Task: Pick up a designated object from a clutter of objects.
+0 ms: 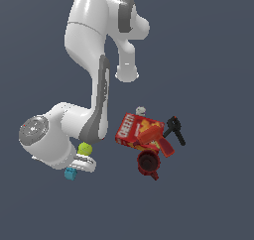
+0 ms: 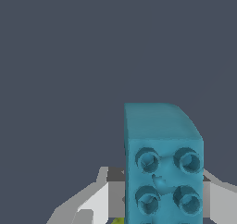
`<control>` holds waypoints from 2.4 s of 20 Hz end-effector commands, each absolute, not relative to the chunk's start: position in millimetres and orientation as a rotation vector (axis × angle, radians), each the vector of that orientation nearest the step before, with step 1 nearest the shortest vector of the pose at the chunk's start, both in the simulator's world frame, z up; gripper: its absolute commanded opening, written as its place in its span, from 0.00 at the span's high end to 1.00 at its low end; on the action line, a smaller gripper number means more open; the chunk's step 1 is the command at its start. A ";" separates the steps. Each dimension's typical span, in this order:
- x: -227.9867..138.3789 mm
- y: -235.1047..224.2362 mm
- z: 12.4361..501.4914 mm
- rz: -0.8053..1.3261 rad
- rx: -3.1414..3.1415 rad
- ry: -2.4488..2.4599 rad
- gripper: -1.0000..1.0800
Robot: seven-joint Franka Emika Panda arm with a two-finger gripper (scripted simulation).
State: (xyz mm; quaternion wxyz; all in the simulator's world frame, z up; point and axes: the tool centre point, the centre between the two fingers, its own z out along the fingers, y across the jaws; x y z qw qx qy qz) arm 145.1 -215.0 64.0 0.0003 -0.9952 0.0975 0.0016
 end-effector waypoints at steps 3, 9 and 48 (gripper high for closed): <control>143.8 -195.4 101.9 0.001 -3.126 0.305 1.00; 140.6 -162.7 164.0 0.001 -3.126 0.305 1.00; 137.7 -17.7 445.6 0.000 -3.127 0.306 1.00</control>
